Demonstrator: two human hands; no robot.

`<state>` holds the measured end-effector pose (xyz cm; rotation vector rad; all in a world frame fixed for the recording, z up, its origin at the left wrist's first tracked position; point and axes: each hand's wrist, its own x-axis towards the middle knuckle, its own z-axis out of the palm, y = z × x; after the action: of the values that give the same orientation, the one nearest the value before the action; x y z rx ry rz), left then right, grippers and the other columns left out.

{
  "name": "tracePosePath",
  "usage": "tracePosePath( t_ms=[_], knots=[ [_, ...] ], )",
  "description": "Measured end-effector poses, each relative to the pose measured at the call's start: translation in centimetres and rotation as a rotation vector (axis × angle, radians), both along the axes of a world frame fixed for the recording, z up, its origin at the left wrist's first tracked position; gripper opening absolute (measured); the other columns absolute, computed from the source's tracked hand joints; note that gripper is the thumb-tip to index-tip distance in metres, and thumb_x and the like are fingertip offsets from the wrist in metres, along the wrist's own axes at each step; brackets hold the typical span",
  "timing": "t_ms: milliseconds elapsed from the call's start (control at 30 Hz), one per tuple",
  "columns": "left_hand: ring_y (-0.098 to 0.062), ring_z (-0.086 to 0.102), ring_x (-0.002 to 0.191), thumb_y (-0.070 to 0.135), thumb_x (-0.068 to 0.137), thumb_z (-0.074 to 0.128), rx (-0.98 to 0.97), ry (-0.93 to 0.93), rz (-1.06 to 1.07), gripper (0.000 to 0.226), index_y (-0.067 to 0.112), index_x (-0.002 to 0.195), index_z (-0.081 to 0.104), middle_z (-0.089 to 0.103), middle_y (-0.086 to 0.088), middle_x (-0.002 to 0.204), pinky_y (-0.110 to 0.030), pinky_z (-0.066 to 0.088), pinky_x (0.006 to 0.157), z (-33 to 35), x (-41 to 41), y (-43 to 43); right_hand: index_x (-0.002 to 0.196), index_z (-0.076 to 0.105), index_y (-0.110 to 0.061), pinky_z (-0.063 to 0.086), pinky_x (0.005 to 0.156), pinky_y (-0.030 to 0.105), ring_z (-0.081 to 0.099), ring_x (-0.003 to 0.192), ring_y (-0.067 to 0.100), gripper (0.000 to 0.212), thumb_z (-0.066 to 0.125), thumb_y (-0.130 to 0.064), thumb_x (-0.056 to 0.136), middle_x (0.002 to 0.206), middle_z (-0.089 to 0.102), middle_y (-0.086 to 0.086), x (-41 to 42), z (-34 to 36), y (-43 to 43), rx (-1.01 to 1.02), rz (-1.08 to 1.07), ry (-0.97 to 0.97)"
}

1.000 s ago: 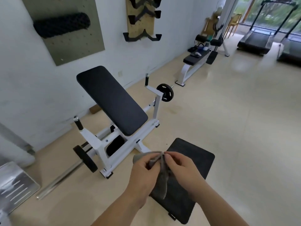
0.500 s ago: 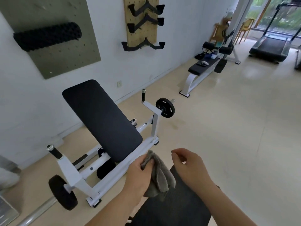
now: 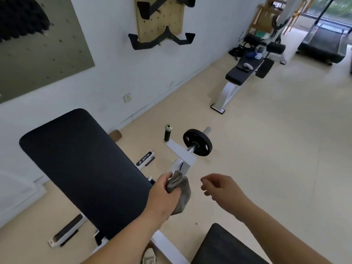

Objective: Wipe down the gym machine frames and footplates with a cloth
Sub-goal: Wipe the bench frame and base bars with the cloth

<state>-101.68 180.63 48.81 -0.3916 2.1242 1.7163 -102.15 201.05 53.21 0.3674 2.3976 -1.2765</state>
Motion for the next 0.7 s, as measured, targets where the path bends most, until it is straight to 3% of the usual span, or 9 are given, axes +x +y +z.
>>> tracePosePath(
  t_ms=[100,300,533,600,700],
  knots=[
    [-0.009,0.058,0.120,0.015,0.095,0.065,0.025,-0.038,0.020,0.050,0.033,0.140,0.051,0.061,0.010,0.129,-0.035,0.051,0.107,0.1,-5.9,-1.8,0.106,0.071,-0.029,0.059,0.083,0.036,0.072,0.083,0.004,0.016,0.056,-0.029,0.103,0.093,0.076,-0.009,-6.2,0.3,-1.2,0.021,0.039,-0.023],
    [-0.003,0.068,0.100,0.023,0.094,0.071,-0.017,0.029,0.078,0.017,0.033,0.107,0.068,0.073,0.015,0.100,-0.025,0.058,0.088,-1.0,-14.1,-3.8,0.102,0.068,-0.037,0.057,0.078,0.030,0.072,0.089,0.010,0.016,0.054,-0.029,0.103,0.094,0.075,-0.009,-16.7,1.1,-2.8,0.064,0.143,0.008],
    [0.004,0.065,0.090,0.021,0.097,0.062,-0.142,0.095,0.100,0.019,0.037,0.098,0.073,0.070,0.024,0.092,-0.017,0.057,0.080,-3.6,-19.9,-2.7,0.120,0.065,-0.033,0.047,0.080,0.024,0.062,0.086,0.001,0.022,0.053,-0.035,0.102,0.099,0.065,-0.017,-28.2,-3.2,-4.4,0.162,0.379,0.033],
    [0.001,0.065,0.090,0.021,0.096,0.060,-0.190,0.088,0.126,0.020,0.037,0.101,0.072,0.070,0.022,0.093,-0.023,0.058,0.081,-5.4,-21.3,-2.0,0.126,0.062,-0.036,0.046,0.078,0.022,0.060,0.087,0.000,0.026,0.053,-0.035,0.102,0.101,0.061,-0.019,-31.3,-5.4,-4.5,0.198,0.467,0.052],
    [0.000,0.065,0.091,0.025,0.096,0.061,-0.246,0.068,0.215,0.022,0.039,0.112,0.067,0.071,0.020,0.096,-0.032,0.057,0.086,-7.7,-23.8,-0.3,0.143,0.052,-0.035,0.049,0.083,0.023,0.063,0.103,0.008,0.039,0.051,-0.039,0.104,0.127,0.060,-0.011,-36.4,-8.4,-4.4,0.314,0.720,0.084]
  ],
)
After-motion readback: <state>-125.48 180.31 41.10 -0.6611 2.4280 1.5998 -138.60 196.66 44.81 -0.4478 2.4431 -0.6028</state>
